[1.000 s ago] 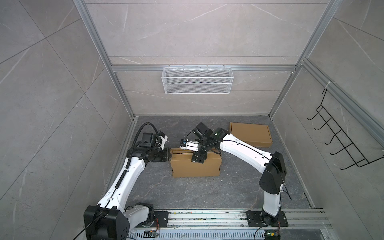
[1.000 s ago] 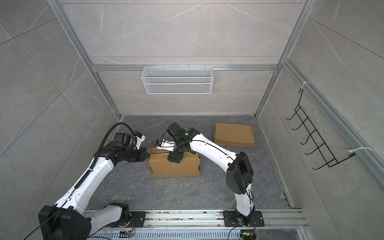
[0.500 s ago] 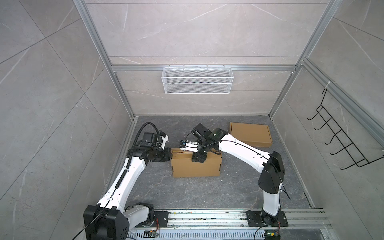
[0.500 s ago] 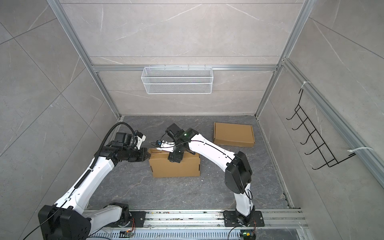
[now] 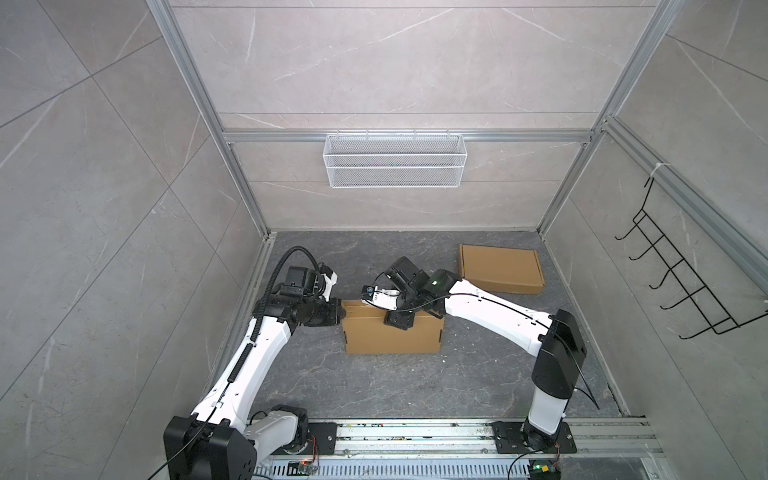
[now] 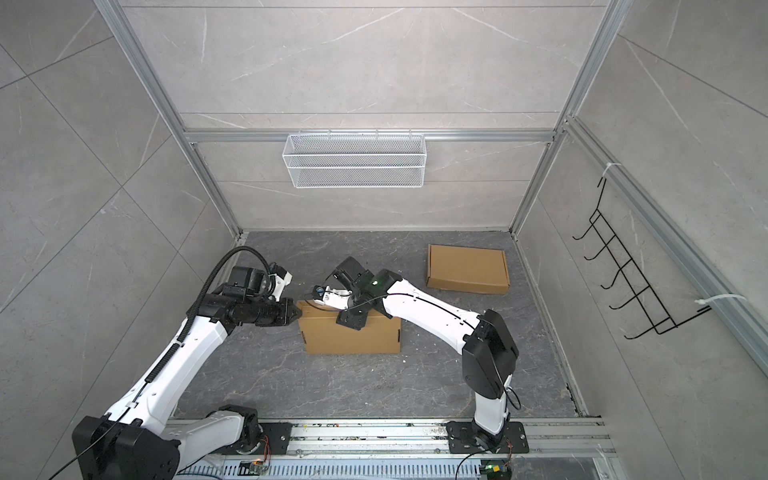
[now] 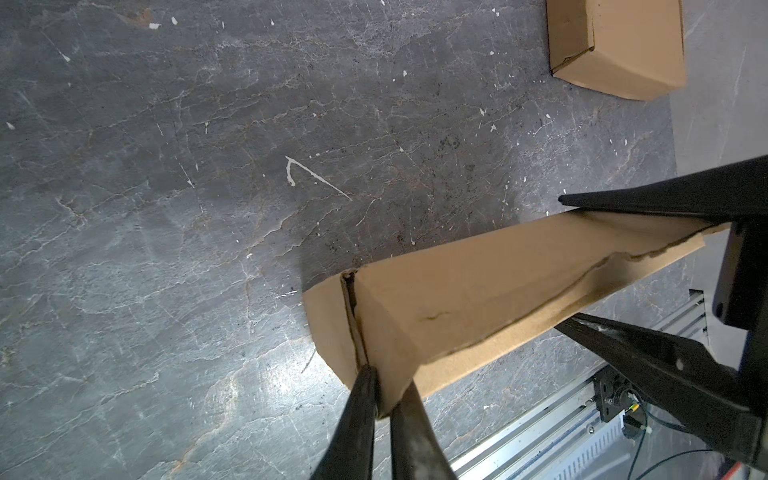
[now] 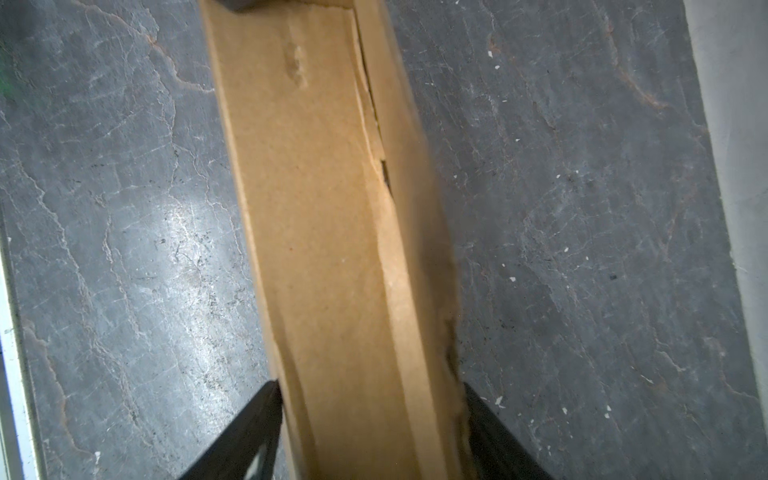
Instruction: Fold the paper box
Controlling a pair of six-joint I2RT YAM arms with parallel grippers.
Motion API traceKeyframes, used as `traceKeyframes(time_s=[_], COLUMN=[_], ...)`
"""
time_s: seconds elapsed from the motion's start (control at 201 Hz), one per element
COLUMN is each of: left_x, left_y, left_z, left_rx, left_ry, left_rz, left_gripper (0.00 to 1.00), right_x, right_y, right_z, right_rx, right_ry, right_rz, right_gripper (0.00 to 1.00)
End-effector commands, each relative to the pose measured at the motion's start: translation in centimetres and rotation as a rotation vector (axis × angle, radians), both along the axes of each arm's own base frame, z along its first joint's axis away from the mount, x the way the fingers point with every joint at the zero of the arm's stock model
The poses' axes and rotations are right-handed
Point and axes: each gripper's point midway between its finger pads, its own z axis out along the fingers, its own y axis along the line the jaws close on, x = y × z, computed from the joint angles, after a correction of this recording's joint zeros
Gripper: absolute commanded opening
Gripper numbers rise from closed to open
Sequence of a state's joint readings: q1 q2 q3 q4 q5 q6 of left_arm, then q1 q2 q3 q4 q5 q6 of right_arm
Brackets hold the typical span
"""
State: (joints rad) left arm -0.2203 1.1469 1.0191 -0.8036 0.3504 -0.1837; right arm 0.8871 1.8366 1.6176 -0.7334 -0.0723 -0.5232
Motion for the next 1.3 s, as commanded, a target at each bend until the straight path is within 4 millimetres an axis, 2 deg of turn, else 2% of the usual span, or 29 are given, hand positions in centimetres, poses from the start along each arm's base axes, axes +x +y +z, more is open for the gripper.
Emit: traceKeyframes(time_s=[0.0, 0.209, 0.358, 0.448, 0.582, 0.682, 0.985, 1.19, 1.294], left_x=[-0.6, -0.5, 0.0, 0.8, 2.0, 2.7, 4.5, 4.4, 4.0], left_y=[-0.4, -0.1, 1.0, 0.8, 0.1, 0.0, 0.0, -0.5, -0.6], left_z=[1.8, 3.7, 3.8, 4.4, 5.7, 5.8, 4.8, 4.0, 3.4], left_rx=[-0.026, -0.010, 0.037, 0.015, -0.060, -0.109, -0.265, -0.311, -0.318], left_ry=[-0.011, -0.062, -0.081, -0.098, -0.143, -0.145, -0.071, -0.040, -0.019], left_rz=[-0.015, -0.027, -0.012, 0.003, 0.033, 0.067, 0.196, 0.208, 0.209], left_gripper=[0.18, 0.35, 0.39, 0.41, 0.49, 0.53, 0.57, 0.57, 0.53], right_x=[0.0, -0.3, -0.4, -0.3, -0.3, -0.4, -0.6, -0.6, -0.5], right_y=[-1.1, -1.2, -1.3, -1.3, -1.3, -1.1, -1.0, -1.0, -1.0], right_z=[-1.6, -2.2, -2.3, -2.4, -2.2, -2.2, -2.5, -2.6, -2.6], right_rx=[-0.048, -0.065, -0.069, -0.072, -0.066, -0.062, -0.072, -0.073, -0.075], right_ry=[0.001, -0.008, -0.020, -0.031, -0.051, -0.063, -0.073, -0.079, -0.083], right_rz=[-0.044, -0.044, -0.047, -0.053, -0.063, -0.066, -0.065, -0.067, -0.069], right_gripper=[0.65, 0.65, 0.65, 0.64, 0.64, 0.64, 0.64, 0.64, 0.64])
